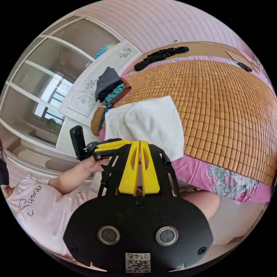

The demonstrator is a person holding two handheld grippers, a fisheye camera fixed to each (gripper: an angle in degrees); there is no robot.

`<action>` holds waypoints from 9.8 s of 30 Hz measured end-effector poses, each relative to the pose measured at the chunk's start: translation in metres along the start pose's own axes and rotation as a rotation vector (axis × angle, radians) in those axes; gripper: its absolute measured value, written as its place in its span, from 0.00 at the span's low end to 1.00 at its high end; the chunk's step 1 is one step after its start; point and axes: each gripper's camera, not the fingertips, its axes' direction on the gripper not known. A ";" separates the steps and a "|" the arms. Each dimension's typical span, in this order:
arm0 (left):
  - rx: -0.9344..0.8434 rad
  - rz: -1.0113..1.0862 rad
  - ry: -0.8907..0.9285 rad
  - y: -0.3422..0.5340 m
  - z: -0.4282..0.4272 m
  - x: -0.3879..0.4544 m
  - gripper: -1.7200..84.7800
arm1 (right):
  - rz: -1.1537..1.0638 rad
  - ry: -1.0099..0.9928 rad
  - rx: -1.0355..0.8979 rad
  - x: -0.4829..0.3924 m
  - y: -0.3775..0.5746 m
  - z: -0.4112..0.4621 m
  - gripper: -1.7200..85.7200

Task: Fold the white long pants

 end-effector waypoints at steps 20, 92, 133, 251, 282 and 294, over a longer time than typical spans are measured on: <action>-0.001 -0.633 -0.554 0.076 -0.091 -0.280 0.18 | -0.400 -0.073 -0.266 -0.117 -0.069 0.131 0.08; 0.054 0.151 -0.365 0.063 -0.103 -0.176 0.05 | -0.554 0.357 -0.090 -0.163 -0.171 0.119 0.14; 0.666 0.156 -0.116 -0.011 -0.256 0.013 0.01 | -0.530 0.471 0.714 -0.220 -0.114 -0.353 0.04; -0.279 0.305 -0.312 -0.056 0.329 -0.320 0.13 | 0.162 0.382 -0.062 0.257 -0.172 -0.189 0.15; -0.261 0.166 -0.217 0.113 0.195 -0.318 0.09 | 0.628 0.130 0.367 0.234 0.212 -0.367 0.17; -0.183 0.106 -0.308 0.119 0.195 -0.338 0.08 | 0.619 0.181 0.257 0.188 0.250 -0.401 0.07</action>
